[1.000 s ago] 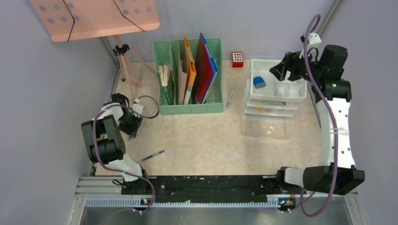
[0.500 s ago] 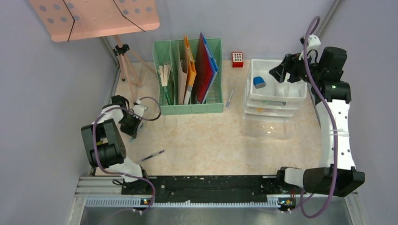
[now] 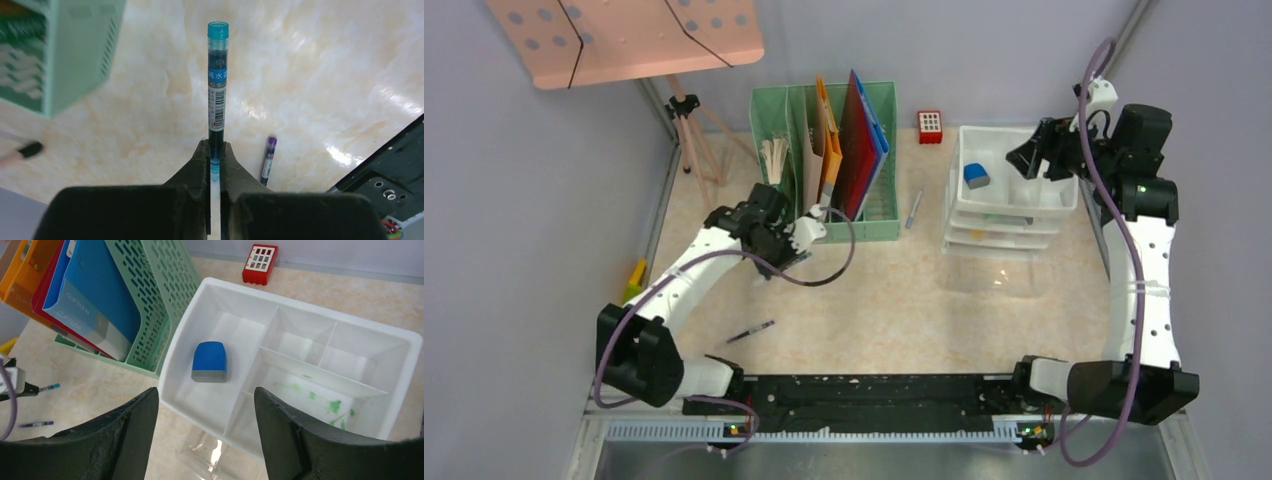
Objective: Organize the desk
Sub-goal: Pick up the stationery from the center of the board, then place the stationery in the drawer.
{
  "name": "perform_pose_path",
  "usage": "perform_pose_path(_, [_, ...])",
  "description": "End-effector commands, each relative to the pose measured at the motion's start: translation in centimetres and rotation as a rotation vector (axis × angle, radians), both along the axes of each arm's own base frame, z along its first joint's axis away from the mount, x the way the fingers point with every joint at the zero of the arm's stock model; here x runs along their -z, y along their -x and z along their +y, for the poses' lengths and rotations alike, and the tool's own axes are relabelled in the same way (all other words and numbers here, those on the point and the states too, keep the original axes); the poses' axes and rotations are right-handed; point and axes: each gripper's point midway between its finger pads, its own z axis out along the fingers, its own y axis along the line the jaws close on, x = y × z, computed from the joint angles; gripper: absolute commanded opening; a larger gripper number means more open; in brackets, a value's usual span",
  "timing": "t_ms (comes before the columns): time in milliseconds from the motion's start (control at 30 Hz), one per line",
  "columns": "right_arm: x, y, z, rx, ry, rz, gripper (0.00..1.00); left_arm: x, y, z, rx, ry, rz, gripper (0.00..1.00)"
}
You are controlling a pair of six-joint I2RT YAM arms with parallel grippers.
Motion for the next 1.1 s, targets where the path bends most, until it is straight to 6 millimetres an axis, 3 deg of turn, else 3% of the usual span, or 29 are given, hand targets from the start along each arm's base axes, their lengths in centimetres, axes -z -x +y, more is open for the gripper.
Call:
perform_pose_path(0, [-2.0,0.5,-1.1,0.032,-0.051,-0.039,0.69,-5.5,-1.0,-6.6,0.119,0.043,-0.093,0.00])
perform_pose_path(67, [-1.8,0.6,-1.7,0.047,-0.057,-0.034,0.69,-6.7,-1.6,-10.1,0.181,0.049,-0.108,0.00])
perform_pose_path(333, [-1.9,1.1,-3.2,0.090,-0.057,-0.035,0.69,-8.1,-3.5,-24.7,0.423,0.079,-0.150,0.00])
perform_pose_path(533, [-1.8,1.4,-3.4,0.098,-0.059,-0.034,0.68,-9.4,-3.4,-33.4,0.533,0.181,-0.203,0.00])
perform_pose_path(667, [-1.4,1.6,-3.8,0.105,-0.048,-0.026,0.68,-9.6,-2.3,-37.2,0.602,0.245,-0.239,0.00])
perform_pose_path(800, [-1.1,1.6,-4.1,0.110,-0.043,-0.021,0.68,-8.1,-1.3,-39.7,0.669,0.232,-0.257,0.00])
perform_pose_path(1067, [0.0,1.6,-4.2,0.108,-0.049,-0.006,0.68,-6.9,-2.2,-43.8,0.680,0.279,-0.336,0.00])
